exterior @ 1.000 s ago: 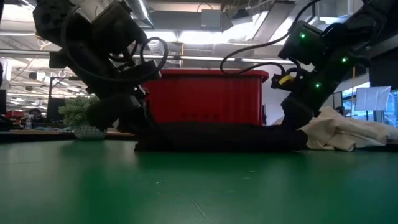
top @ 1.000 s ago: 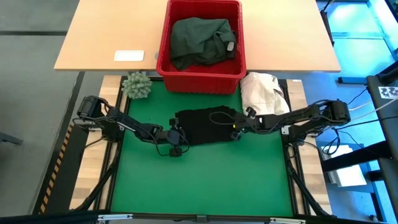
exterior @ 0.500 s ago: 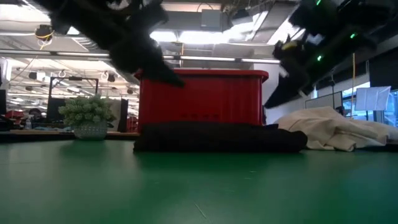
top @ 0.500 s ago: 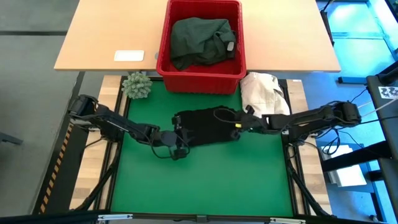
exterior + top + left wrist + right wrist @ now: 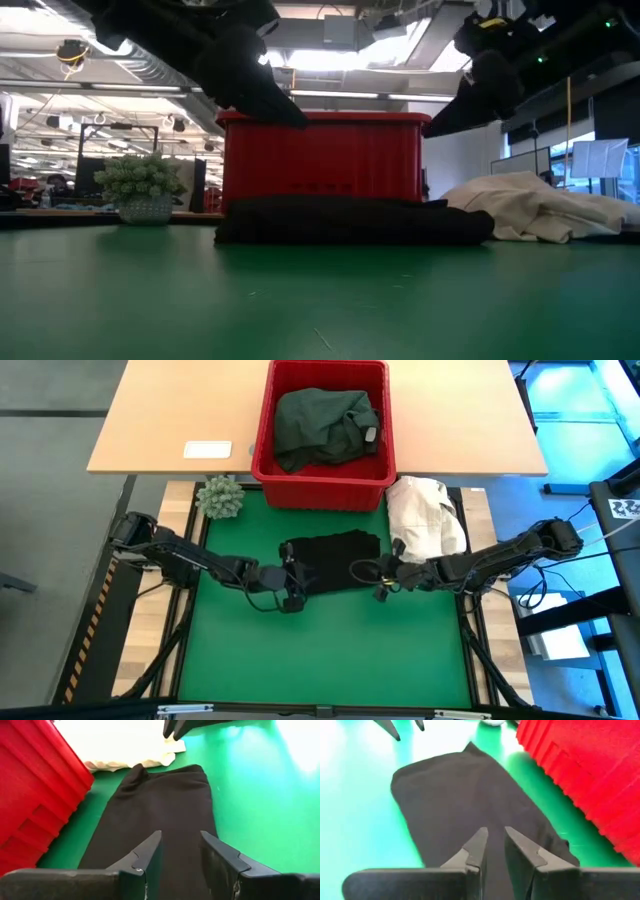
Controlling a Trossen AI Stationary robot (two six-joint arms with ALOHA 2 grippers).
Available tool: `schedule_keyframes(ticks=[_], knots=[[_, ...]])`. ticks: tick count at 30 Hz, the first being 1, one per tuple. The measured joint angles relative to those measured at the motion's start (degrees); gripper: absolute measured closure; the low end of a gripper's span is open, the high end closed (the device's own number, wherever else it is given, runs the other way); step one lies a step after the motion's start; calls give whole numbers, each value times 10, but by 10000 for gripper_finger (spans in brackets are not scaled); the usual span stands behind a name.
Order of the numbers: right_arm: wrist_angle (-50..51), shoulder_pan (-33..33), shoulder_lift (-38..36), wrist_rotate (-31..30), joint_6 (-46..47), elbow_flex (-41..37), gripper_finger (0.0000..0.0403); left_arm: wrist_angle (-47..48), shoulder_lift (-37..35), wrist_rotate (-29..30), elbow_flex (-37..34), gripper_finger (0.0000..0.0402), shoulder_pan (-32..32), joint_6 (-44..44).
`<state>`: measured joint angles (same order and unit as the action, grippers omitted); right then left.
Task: Fold laundry
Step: Move the folded black shirt to the bottom right of the table
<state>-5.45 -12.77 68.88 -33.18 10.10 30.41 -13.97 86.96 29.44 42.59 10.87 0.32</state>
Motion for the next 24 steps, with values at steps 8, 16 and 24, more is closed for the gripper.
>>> schedule_keyframes(ticks=[8,16,24], knots=[[-12,4,0,-13,-3,0,343,0,0,0,0,279,-4,22],[-17,4,13,-7,0,0,343,-1,0,0,0,279,-5,23],[-45,4,22,-7,1,0,343,-2,0,0,-1,279,-3,23]])
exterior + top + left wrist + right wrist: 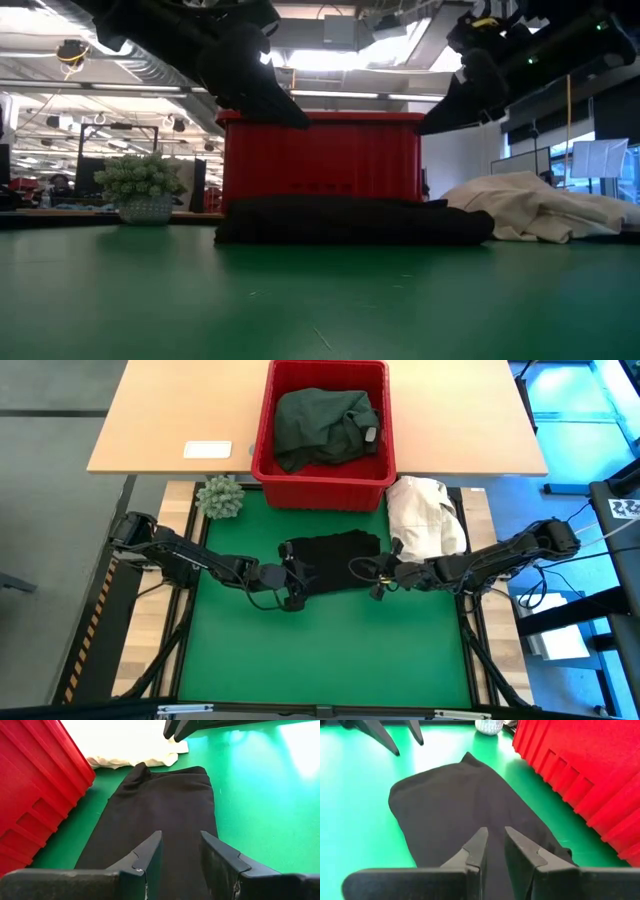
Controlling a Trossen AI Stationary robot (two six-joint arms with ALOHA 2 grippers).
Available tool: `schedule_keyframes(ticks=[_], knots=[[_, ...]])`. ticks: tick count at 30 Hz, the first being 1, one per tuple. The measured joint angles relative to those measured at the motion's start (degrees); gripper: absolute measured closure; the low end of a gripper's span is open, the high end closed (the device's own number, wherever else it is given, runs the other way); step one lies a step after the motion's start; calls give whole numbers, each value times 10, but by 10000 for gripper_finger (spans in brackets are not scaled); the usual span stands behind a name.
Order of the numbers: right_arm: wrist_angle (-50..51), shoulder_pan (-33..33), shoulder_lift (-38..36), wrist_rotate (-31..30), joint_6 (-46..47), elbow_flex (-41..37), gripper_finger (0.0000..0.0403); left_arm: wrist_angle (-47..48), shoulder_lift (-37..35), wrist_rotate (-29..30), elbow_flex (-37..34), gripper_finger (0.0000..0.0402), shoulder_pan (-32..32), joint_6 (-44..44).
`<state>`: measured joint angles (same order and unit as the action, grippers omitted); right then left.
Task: Fold laundry
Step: Move the folded black shirt to the bottom right of the table
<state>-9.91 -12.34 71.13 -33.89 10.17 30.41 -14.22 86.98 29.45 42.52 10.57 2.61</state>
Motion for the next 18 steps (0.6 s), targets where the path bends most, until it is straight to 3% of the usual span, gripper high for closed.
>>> schedule_keyframes(ticks=[18], knots=[[-7,0,27,0,0,0,343,0,0,19,0,279,-2,-1]])
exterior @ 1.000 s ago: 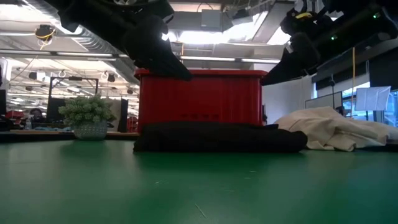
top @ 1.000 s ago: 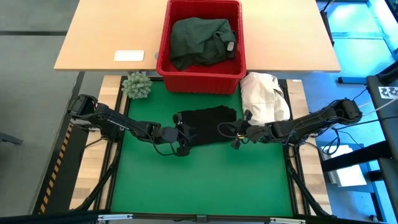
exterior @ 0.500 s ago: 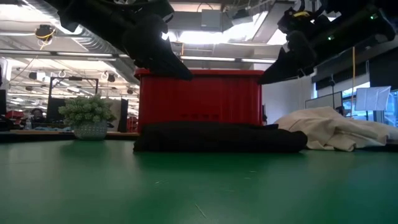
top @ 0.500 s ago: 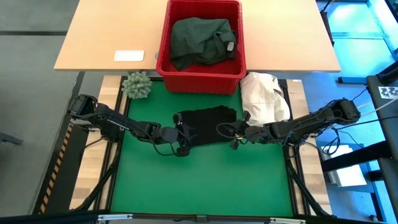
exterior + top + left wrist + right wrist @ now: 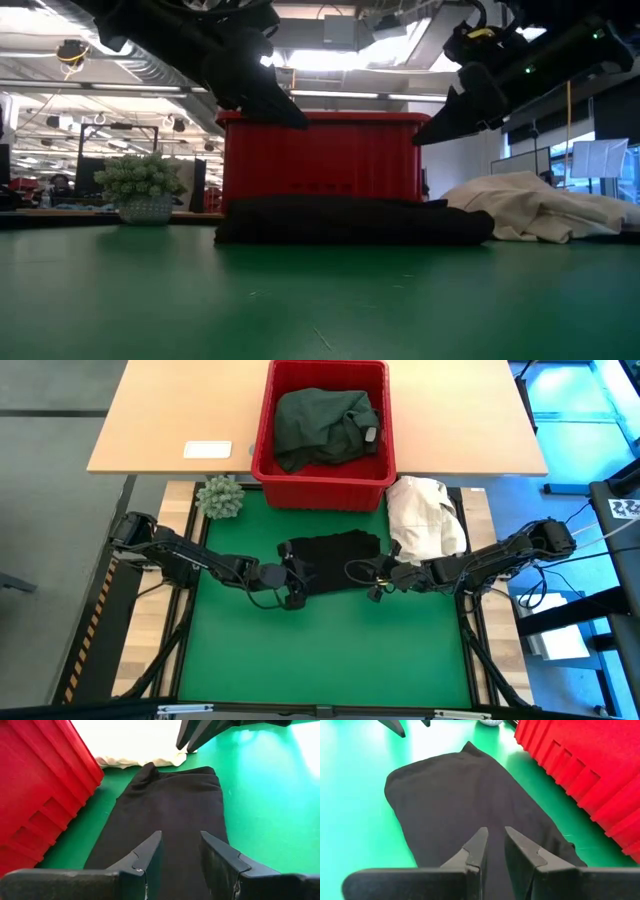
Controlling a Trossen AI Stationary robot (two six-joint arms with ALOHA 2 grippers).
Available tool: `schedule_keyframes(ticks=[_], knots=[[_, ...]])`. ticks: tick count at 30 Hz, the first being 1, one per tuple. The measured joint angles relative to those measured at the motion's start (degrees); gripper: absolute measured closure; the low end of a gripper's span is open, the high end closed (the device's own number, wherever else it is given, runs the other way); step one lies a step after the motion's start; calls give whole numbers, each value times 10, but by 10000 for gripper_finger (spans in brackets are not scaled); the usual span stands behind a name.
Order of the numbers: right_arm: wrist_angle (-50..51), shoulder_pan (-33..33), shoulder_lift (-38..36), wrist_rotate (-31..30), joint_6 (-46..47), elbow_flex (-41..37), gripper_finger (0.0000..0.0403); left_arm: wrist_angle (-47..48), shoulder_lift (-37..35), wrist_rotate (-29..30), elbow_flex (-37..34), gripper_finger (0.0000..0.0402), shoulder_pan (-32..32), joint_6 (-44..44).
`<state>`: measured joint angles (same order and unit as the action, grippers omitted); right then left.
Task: Fold laundry
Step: Move the folded black shirt to the bottom right of the table
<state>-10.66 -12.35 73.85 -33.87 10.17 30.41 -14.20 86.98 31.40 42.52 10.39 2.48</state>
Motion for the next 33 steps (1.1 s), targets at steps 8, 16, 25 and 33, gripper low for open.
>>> schedule_keyframes(ticks=[8,16,25,33], knots=[[0,0,0,1,0,0,343,0,0,9,0,279,0,3],[0,0,0,10,0,0,343,0,0,9,0,279,0,4],[0,0,0,11,0,0,343,0,0,9,0,279,0,5],[0,0,0,11,0,0,343,0,0,7,0,279,0,5]])
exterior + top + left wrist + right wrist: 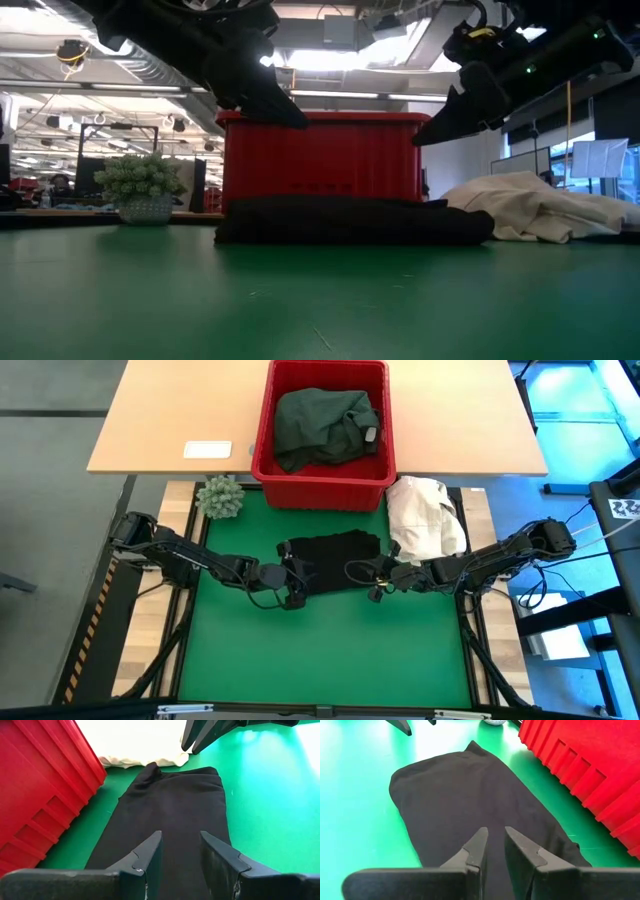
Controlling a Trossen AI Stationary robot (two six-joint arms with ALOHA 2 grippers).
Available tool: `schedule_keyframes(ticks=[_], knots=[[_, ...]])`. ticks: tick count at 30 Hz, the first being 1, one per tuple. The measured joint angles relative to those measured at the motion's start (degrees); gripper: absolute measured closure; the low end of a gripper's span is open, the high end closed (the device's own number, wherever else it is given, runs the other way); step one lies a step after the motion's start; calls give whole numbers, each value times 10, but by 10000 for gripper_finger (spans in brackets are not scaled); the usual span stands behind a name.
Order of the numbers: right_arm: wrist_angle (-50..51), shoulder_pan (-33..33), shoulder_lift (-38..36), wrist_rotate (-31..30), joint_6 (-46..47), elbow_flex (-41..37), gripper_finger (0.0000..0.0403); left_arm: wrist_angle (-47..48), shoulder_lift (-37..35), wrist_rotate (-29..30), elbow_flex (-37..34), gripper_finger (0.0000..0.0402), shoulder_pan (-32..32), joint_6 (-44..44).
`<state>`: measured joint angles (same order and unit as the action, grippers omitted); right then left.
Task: Fold laundry
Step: Move the folded black shirt to the bottom right of the table
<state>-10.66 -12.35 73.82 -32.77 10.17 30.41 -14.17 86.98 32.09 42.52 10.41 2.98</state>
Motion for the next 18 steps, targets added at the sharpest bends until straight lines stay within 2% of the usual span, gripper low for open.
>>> schedule_keyframes(ticks=[18], knots=[[0,0,0,0,0,0,343,0,0,-1,0,279,0,14]])
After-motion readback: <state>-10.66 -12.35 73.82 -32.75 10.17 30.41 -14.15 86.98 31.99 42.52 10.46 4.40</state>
